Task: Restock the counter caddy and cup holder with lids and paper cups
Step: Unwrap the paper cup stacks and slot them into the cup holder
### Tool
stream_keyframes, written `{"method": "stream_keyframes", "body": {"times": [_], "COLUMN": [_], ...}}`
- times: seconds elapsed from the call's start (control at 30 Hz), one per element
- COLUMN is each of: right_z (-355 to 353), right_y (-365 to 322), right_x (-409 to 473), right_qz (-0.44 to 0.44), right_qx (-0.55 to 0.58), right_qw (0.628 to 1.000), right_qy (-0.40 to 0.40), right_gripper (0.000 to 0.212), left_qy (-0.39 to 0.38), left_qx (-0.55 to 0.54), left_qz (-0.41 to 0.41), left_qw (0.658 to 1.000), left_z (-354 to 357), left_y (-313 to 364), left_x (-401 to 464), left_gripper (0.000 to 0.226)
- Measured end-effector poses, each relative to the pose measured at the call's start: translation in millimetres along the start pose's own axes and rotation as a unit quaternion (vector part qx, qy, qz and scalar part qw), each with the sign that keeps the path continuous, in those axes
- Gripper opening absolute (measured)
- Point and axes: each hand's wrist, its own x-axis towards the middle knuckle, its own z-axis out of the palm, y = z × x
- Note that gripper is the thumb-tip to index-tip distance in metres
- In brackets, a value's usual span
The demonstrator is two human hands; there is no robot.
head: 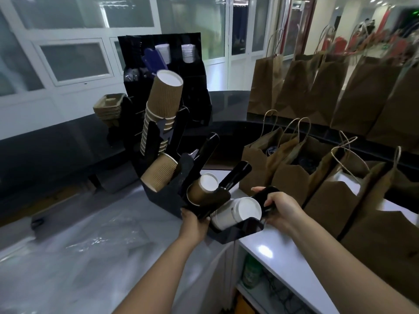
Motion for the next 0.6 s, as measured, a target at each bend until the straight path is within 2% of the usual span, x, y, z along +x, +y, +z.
{"method": "stream_keyframes", "body": {"times": [0.07, 0.13, 0.2, 0.37, 0.5, 0.6], "right_z": [-6, -13, -20, -29, -27, -23], "right_y": [-1, -6, -11, -13, -14, -15], "right_x": [9, 17, 26, 40, 49, 54], "right_qz": [-0.005, -0.012, -0.023, -0.024, -0.023, -0.023], "right_qx": [-0.003, 0.005, 0.003, -0.014, 0.000, -0.003], "right_qw": [1.000, 1.000, 0.999, 0.999, 0.998, 0.998], "right_qy": [0.011, 0.020, 0.027, 0.040, 0.055, 0.058], "right_gripper": [0.059, 0.060, 0.059, 0.056, 0.057, 0.053], "left_qy": [0.017, 0.005, -0.019, -0.023, -0.020, -0.022], "left_qx": [0.006, -0.040, -0.055, -0.083, -0.123, -0.122], "left_qz": [-0.013, -0.025, -0.036, -0.046, -0.076, -0.084], "left_qw": [1.000, 0.999, 0.998, 0.995, 0.989, 0.989], "left_z": [-2, -1, 5, 16, 15, 15], "left_y": [-1, 4, 9, 15, 22, 21], "left_x": [7, 9, 10, 17, 21, 32], "left_gripper": [0.079, 0.102, 0.113, 0.117, 0.100, 0.098]}}
